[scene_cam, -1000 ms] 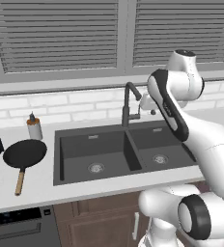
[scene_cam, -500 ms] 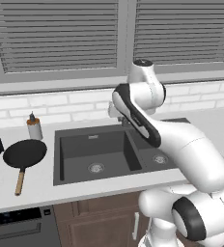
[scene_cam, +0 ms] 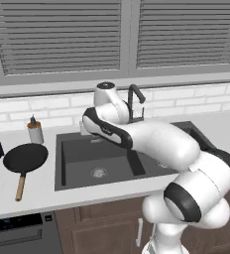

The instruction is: Pick the pan and sponge and place them into the sink. Then turn on the water.

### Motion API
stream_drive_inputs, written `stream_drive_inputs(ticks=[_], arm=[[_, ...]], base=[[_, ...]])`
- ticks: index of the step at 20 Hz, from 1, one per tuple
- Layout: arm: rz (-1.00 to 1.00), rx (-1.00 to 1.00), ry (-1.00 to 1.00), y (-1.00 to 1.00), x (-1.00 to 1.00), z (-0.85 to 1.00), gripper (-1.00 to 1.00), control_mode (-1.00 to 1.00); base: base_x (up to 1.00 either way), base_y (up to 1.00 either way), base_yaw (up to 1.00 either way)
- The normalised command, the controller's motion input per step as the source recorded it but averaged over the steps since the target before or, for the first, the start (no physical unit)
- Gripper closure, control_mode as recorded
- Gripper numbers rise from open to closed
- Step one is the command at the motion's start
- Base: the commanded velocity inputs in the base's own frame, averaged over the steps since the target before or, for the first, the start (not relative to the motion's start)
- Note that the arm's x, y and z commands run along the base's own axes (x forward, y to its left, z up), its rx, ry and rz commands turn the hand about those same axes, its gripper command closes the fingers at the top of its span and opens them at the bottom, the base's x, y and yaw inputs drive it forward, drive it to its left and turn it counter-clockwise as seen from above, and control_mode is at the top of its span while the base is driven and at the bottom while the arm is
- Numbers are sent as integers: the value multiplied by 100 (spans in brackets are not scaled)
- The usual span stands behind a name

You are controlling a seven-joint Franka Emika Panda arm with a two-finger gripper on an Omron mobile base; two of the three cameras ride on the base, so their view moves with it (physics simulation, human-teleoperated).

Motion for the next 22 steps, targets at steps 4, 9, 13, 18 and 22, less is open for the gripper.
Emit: stream_drive_inputs(ticks=[4,9,13,18,22], arm=[[1,-8,4,44,9,-15,-100,-100],[0,-4,3,30,3,-14,-100,-100],[0,-4,9,50,1,-19,-100,-100],[7,0,6,52,4,-31,-100,-100],[12,0,10,71,0,-23,-100,-100]], base=[[0,0,0],[0,0,0],[0,0,0],[0,0,0],[0,0,0]])
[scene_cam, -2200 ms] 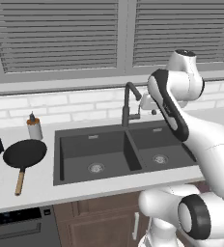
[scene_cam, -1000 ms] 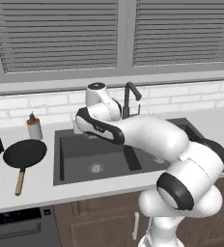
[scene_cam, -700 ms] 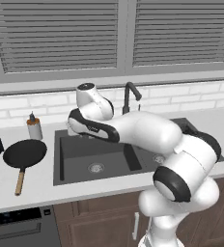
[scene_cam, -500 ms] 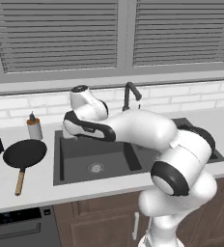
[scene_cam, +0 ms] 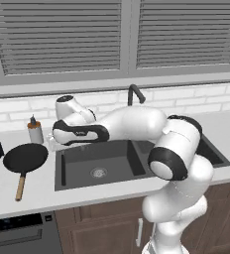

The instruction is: Pick the pan and sponge and place them into the sink. Then turn on the water.

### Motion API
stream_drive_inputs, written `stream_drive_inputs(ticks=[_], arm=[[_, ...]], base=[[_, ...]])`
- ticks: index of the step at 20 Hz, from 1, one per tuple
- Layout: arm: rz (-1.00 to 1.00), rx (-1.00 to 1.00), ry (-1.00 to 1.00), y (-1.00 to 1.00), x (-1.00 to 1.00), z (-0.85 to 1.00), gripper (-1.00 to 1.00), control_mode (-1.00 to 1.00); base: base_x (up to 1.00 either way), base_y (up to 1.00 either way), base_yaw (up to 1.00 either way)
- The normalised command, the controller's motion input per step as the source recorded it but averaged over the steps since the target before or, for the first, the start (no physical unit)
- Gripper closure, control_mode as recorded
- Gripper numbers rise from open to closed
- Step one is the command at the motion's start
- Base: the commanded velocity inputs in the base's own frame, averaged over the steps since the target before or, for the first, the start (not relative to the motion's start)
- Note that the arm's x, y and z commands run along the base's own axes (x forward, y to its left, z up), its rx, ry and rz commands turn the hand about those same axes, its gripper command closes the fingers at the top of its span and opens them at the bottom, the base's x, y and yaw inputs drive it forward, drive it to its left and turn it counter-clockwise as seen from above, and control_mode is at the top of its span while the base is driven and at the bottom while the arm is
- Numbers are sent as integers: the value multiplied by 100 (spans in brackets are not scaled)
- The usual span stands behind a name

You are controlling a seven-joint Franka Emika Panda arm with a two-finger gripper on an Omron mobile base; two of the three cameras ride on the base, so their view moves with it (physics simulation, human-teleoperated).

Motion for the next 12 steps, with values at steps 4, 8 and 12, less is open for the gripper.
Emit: stream_drive_inputs(ticks=[4,8,12], arm=[[12,0,14,77,0,-19,-100,-100],[9,0,12,80,0,-27,-100,-100],[4,-8,1,70,-1,-25,-100,-100]], base=[[0,0,0],[0,0,0],[0,0,0]])
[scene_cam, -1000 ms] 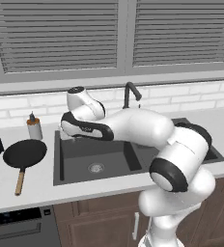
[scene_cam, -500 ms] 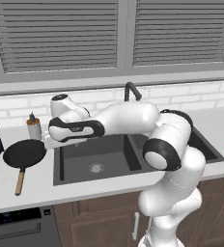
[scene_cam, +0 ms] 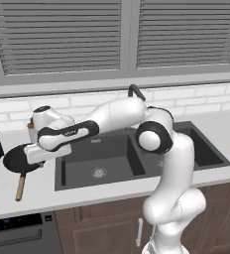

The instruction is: Pick the pan and sponge and place them into the sink. Then turn on the water.

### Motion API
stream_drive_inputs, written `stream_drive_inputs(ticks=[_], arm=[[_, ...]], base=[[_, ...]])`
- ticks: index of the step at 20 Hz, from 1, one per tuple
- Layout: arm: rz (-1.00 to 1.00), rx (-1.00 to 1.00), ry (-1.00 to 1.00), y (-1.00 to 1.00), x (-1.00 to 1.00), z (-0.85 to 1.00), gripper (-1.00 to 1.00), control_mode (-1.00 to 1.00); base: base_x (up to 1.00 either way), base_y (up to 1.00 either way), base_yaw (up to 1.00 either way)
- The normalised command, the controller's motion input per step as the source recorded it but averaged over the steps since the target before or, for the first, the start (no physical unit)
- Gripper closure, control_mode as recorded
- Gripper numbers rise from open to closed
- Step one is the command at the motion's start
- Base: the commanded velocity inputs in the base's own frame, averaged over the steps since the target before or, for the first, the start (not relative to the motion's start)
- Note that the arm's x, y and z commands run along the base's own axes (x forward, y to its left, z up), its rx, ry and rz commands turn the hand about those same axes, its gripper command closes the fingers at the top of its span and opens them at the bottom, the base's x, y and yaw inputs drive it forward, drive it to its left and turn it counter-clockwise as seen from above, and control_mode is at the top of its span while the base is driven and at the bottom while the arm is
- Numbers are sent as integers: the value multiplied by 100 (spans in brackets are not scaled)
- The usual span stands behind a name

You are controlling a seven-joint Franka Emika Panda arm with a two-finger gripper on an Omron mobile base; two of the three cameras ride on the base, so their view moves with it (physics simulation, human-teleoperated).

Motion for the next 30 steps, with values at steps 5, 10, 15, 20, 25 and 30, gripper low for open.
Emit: stream_drive_inputs(ticks=[5,10,15,20,25,30], arm=[[6,-9,3,31,-4,-11,-100,-100],[0,-1,0,43,0,-20,-100,-100],[0,0,0,41,0,-31,-100,-100],[0,0,1,32,0,-29,-100,-100],[0,0,1,29,3,-27,-100,-100],[0,0,5,18,14,-22,-100,-100]], base=[[0,0,0],[0,0,0],[0,0,0],[0,0,0],[0,0,0],[0,0,0]])
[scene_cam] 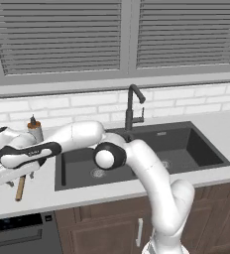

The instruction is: Pick the pan and sponge and place them into the sink. Then turn on the water.

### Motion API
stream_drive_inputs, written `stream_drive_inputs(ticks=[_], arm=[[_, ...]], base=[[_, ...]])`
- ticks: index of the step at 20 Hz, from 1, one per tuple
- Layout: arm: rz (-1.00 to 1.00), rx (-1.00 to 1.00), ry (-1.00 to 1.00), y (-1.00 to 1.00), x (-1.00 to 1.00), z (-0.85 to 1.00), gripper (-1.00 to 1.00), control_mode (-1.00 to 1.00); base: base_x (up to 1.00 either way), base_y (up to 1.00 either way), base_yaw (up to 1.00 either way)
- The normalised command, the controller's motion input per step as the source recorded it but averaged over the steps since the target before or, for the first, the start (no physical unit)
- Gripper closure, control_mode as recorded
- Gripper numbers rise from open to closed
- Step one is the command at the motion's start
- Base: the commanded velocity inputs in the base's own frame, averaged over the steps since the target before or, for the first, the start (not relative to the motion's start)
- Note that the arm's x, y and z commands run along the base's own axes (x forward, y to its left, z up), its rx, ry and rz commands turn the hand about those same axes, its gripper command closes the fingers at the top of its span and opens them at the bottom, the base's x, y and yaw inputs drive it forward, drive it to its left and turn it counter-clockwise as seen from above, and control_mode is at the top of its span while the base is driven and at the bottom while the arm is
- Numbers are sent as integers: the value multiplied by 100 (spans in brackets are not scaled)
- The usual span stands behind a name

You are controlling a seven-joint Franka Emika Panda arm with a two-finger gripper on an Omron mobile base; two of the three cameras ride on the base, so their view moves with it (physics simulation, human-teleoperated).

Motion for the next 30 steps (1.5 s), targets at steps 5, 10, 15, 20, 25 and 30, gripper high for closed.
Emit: stream_drive_inputs(ticks=[5,10,15,20,25,30], arm=[[0,0,10,0,19,-17,-100,-100],[0,0,5,2,18,-20,100,-100],[0,0,0,6,9,-26,100,-100],[0,-1,2,0,0,-12,100,-100],[-1,0,0,-28,1,-3,100,-100],[-19,2,-10,-62,0,23,100,-100]], base=[[0,0,0],[0,0,0],[0,0,0],[0,0,0],[0,0,0],[0,0,0]])
